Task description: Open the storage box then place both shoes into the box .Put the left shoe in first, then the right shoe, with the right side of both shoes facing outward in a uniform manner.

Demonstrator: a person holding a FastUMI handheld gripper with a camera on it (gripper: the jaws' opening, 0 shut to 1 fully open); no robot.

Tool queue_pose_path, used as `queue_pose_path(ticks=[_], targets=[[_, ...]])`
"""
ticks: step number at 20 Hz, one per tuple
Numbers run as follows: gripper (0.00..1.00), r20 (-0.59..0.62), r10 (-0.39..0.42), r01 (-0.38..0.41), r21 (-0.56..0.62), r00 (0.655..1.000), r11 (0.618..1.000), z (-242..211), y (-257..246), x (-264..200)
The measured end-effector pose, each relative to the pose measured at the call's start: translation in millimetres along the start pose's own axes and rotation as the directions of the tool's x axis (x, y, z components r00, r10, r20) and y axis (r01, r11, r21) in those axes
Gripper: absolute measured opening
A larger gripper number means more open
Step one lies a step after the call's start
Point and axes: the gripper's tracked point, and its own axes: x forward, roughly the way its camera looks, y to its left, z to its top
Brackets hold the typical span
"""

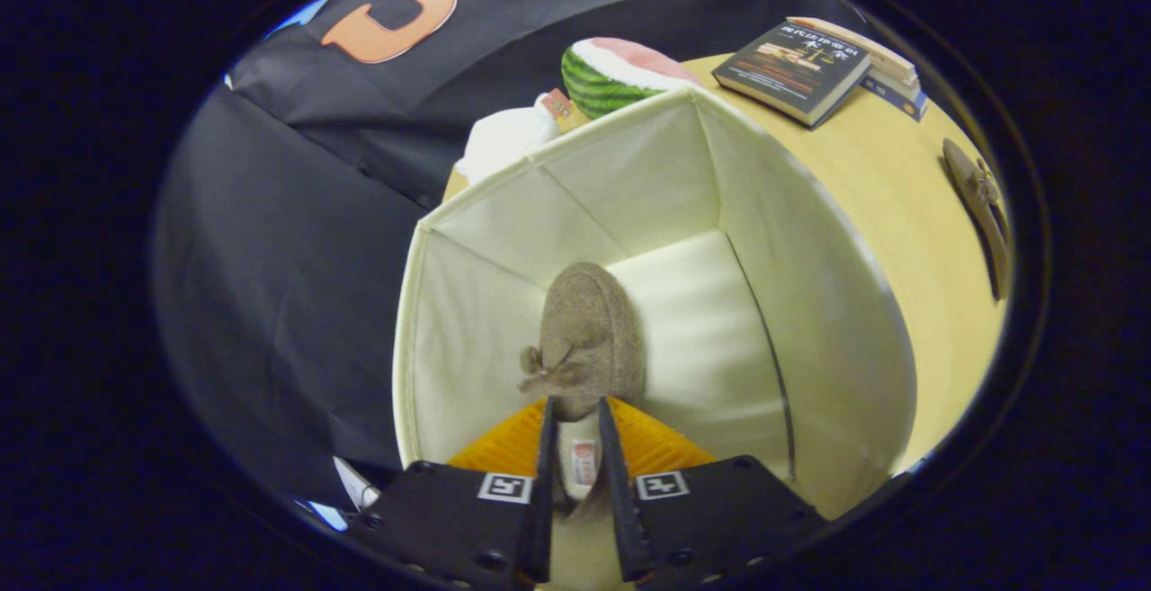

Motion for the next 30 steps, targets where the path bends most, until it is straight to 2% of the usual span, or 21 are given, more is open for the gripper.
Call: queue_pose_path(ticks=[5,9,15,20,23,27,30], targets=[[0.8,0.084,0.034,-0.024,-0.108,0.996,0.994,18.8,3.6,-37.2],[0.95,0.187,0.046,0.0,-0.24,0.981,0.971,40.8,-4.0,-82.5],[0.96,0.333,0.096,0.04,-0.379,0.938,0.925,80.4,-44.8,-172.5],[0.96,0.434,0.085,0.102,-0.391,0.897,0.915,122.3,-131.5,-238.9],[0.96,0.486,0.04,0.165,-0.371,0.873,0.914,143.1,-204.9,-272.3],[0.95,0.527,-0.067,0.252,-0.288,0.847,0.924,166.1,-317.8,-298.5],[0.96,0.491,-0.133,0.274,-0.226,0.861,0.935,167.7,-392.8,-295.0]])
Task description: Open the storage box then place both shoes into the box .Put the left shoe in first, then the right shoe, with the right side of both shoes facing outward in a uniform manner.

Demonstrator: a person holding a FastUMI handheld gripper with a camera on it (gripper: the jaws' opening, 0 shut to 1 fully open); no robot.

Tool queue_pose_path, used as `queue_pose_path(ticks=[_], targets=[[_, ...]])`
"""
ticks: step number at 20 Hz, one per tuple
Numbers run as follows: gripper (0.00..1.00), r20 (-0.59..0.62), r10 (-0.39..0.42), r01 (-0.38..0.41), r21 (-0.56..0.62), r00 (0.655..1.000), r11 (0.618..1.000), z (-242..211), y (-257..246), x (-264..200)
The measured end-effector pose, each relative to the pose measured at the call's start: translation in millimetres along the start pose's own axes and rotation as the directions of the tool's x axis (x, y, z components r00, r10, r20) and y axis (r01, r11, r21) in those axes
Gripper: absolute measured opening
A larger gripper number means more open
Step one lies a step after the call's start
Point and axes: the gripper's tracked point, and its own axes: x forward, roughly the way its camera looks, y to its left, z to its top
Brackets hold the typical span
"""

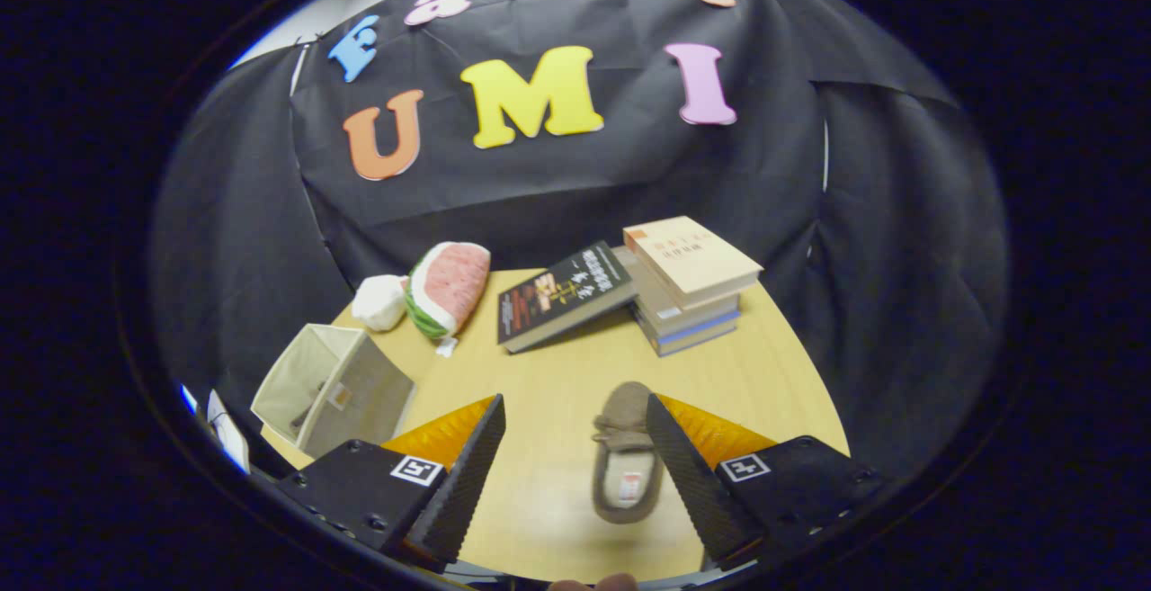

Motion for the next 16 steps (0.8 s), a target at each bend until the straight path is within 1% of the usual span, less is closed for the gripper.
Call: queue_pose_path(ticks=[2,5,10,11,14,16], targets=[[0.96,-0.08,-0.001,0.0,-0.014,0.997,1.0,-28.5,-23.6,19.4],[0.96,-0.197,-0.016,0.013,-0.016,0.98,1.0,-73.3,-51.2,50.1],[0.96,-0.295,-0.029,0.027,-0.009,0.955,1.0,-111.8,-57.9,94.9],[0.9,-0.305,-0.021,0.023,0.003,0.952,1.0,-114.2,-56.3,102.4],[0.72,-0.315,-0.041,0.049,0.017,0.948,0.999,-114.7,-61.7,120.3],[0.51,-0.346,-0.03,0.047,0.041,0.938,0.998,-120.0,-60.2,128.2]])
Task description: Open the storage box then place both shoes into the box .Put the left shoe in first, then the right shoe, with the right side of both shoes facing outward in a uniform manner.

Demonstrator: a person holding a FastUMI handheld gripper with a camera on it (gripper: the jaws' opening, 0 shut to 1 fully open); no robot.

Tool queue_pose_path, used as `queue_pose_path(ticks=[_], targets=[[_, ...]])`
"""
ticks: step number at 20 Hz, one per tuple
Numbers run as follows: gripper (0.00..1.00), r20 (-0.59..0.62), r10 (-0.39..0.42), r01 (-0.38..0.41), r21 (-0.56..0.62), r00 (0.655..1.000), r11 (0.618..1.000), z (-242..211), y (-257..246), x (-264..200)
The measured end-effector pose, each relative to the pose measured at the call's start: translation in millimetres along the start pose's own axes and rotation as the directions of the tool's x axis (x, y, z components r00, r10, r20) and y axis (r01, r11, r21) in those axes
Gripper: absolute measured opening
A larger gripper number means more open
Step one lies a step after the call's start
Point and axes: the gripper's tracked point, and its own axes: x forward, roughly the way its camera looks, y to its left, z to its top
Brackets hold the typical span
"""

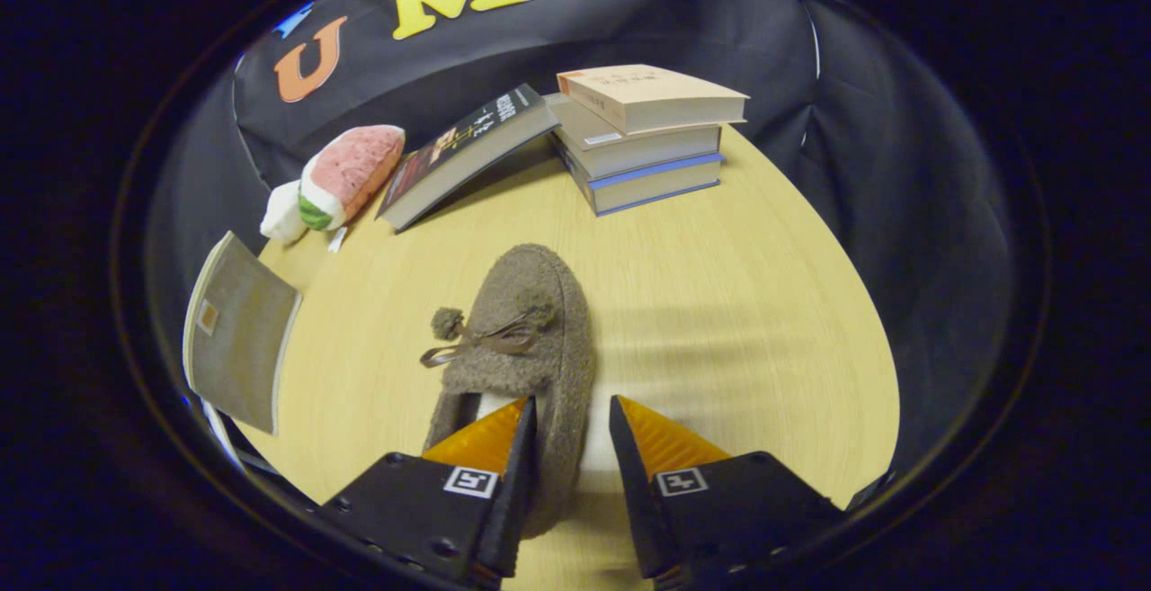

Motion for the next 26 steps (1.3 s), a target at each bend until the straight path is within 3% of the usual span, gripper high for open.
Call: queue_pose_path(ticks=[5,9,14,20,26], targets=[[0.01,-0.042,-0.033,0.037,0.092,0.999,0.995,0.1,2.8,3.7],[0.0,-0.027,-0.023,0.027,0.177,0.999,0.984,-0.1,16.5,-27.4],[0.0,0.076,-0.033,0.013,0.249,0.997,0.968,25.5,74.9,-94.2],[0.0,0.212,-0.003,-0.057,0.277,0.977,0.959,73.3,209.8,-169.9],[0.0,0.275,0.022,-0.095,0.254,0.961,0.962,85.3,354.7,-180.9]])
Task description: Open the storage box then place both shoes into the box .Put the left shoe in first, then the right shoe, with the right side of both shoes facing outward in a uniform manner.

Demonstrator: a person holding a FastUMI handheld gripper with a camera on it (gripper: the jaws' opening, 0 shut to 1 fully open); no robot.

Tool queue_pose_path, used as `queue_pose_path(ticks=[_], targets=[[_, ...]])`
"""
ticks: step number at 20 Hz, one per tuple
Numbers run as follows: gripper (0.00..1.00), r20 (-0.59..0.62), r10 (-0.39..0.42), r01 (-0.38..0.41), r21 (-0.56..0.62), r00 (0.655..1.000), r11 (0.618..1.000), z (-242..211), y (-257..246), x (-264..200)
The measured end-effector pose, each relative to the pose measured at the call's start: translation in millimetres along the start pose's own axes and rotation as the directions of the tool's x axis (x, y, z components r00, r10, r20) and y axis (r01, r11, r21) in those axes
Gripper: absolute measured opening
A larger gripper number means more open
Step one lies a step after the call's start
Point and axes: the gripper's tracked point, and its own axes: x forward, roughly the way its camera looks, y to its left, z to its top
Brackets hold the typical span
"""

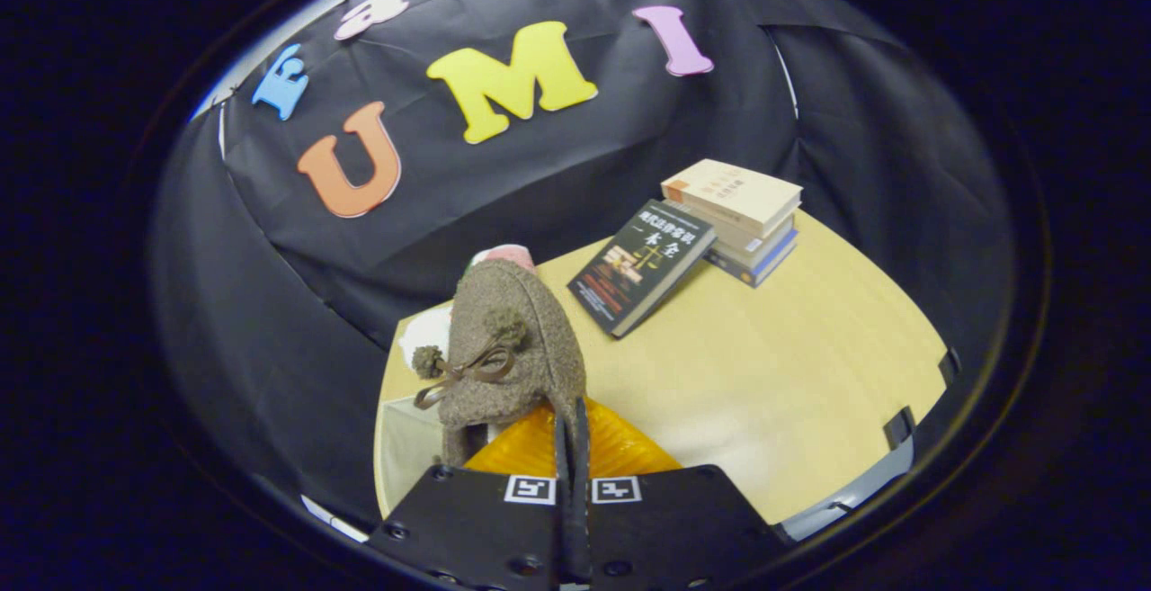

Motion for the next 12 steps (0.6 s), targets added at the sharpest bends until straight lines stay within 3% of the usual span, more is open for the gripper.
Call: queue_pose_path(ticks=[6,12], targets=[[0.0,-0.067,-0.03,0.026,-0.056,0.997,0.998,-66.7,62.6,30.0],[0.0,-0.084,-0.144,0.131,-0.139,0.986,0.982,-112.7,61.2,63.3]])
